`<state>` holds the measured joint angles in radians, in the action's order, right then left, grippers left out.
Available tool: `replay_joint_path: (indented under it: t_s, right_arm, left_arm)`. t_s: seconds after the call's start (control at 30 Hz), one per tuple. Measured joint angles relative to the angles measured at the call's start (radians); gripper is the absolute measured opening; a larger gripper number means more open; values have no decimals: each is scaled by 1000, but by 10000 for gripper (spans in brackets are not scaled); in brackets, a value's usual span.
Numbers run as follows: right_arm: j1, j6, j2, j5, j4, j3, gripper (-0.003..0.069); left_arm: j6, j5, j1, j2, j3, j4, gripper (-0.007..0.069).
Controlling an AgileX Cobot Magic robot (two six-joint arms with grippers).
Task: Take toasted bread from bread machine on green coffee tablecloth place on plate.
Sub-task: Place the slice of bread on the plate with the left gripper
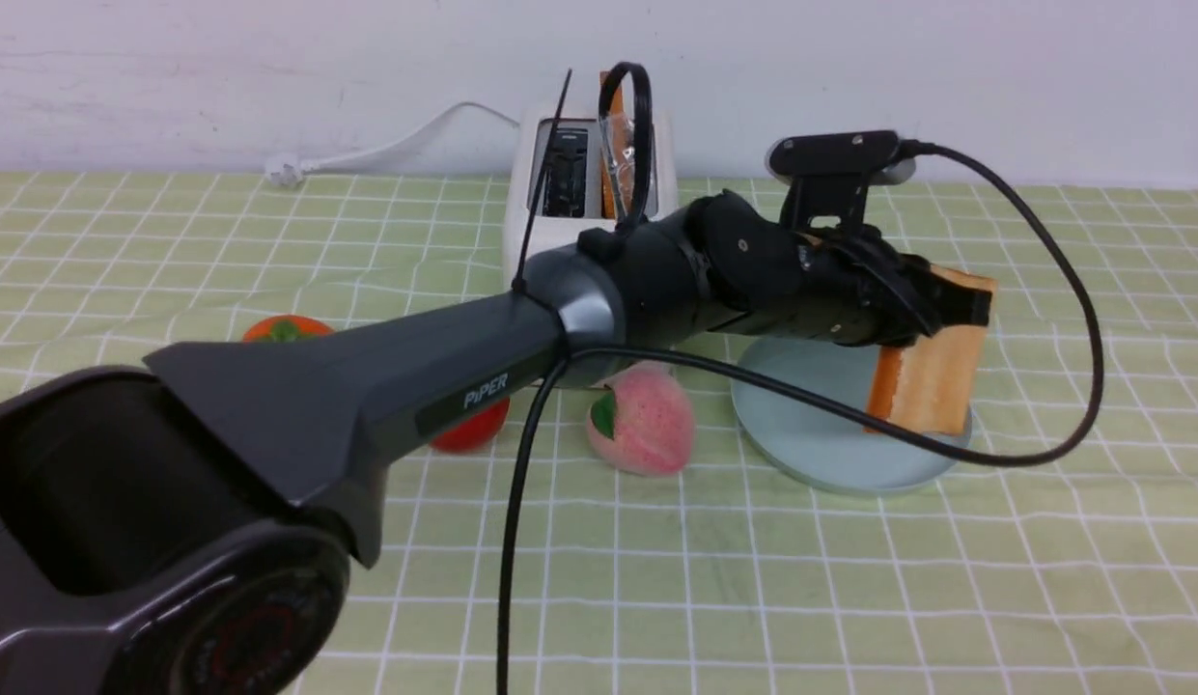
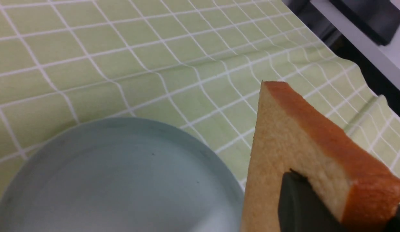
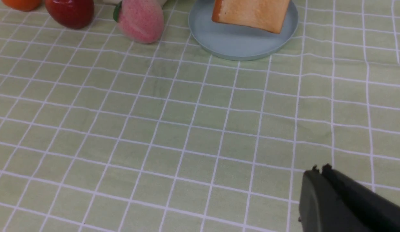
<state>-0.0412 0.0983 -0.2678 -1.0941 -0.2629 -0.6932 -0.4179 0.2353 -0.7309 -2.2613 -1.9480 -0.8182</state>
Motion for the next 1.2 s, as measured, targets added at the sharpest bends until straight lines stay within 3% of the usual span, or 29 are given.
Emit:
replay_joint_path:
  t_s: [0.63,0.73,0.8,0.83,1.0,1.2]
  right_arm:
    - [0,0,0,-4,-22,0,1]
    - [0,0,0,-4,-22,0,3]
    - [0,0,0,-4,-22,0,3]
    - [0,0,0,-4,-22,0,3]
    - [0,0,0,-4,-22,0,3]
    - [0,32,0,-4,-42,0,4]
  left_arm:
    - [-3,-28,0,-70,-8,-49,125]
    - [-6,-28,0,-70,-8,-42,181]
    - [-7,-26,0,-70,-8,-16,284]
    - [-7,-26,0,-70,-8,-14,293]
    - [-7,-24,0,-69,-8,66,489]
    - [-7,-35,12,-43,-8,98,562]
